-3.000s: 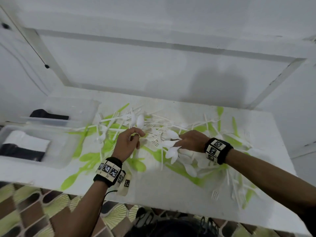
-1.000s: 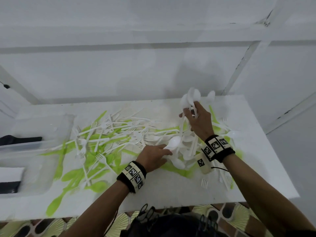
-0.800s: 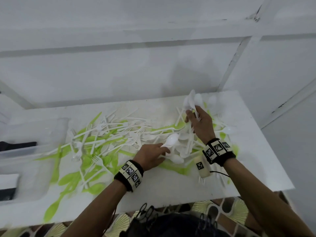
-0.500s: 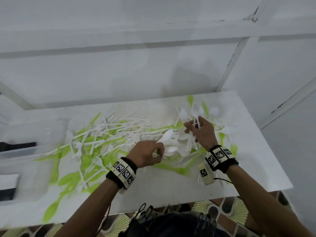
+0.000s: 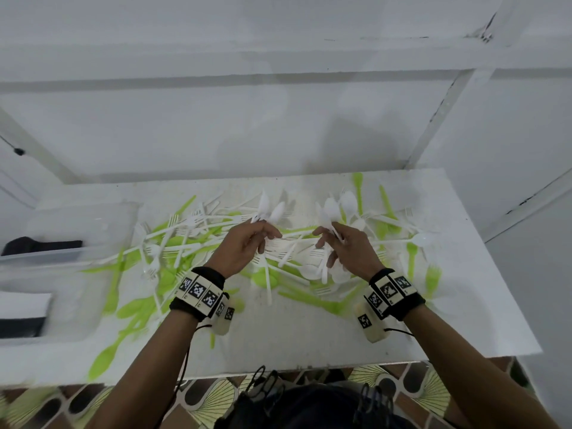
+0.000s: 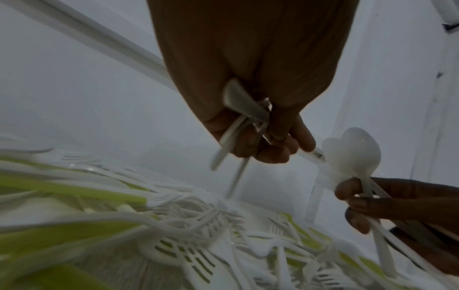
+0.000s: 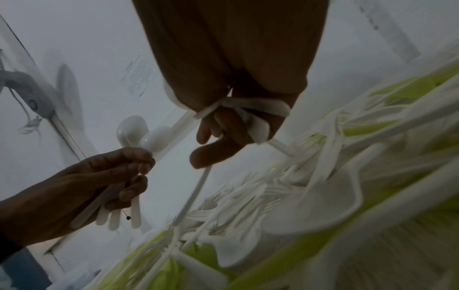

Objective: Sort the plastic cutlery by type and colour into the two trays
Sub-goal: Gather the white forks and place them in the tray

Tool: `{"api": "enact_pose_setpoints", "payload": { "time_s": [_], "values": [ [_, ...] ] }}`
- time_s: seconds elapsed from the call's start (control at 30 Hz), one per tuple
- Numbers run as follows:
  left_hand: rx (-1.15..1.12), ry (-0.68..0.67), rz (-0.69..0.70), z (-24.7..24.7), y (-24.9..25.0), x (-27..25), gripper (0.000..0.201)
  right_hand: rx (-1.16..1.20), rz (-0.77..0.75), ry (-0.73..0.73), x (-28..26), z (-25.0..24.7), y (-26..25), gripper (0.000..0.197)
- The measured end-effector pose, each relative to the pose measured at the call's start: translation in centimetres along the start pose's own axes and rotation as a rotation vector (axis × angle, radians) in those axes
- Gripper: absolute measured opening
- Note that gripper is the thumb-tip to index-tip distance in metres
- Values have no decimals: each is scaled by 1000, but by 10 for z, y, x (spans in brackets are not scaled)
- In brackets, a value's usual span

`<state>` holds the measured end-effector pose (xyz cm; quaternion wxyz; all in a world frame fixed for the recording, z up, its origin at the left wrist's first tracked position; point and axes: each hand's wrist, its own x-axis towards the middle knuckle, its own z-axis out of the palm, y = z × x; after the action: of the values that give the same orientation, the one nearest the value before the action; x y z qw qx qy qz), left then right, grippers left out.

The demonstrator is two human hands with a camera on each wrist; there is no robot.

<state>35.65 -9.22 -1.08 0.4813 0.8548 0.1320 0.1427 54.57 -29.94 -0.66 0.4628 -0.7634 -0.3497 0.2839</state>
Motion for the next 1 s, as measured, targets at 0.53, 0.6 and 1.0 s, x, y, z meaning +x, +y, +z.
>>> {"api": "enact_pose_setpoints", "payload": {
  "time_s": [0.53, 0.6, 1.0],
  "values": [
    [-41, 237, -111, -5, -11, -20, 48, -116, -39, -10, 0, 48, -4, 36],
    [72, 203, -99, 2, -12, -18, 46, -14, 8, 40, 0, 47, -8, 27],
    [728, -244, -88, 73, -5, 4, 37, 151, -3, 349, -9, 16, -18, 24]
  ]
}}
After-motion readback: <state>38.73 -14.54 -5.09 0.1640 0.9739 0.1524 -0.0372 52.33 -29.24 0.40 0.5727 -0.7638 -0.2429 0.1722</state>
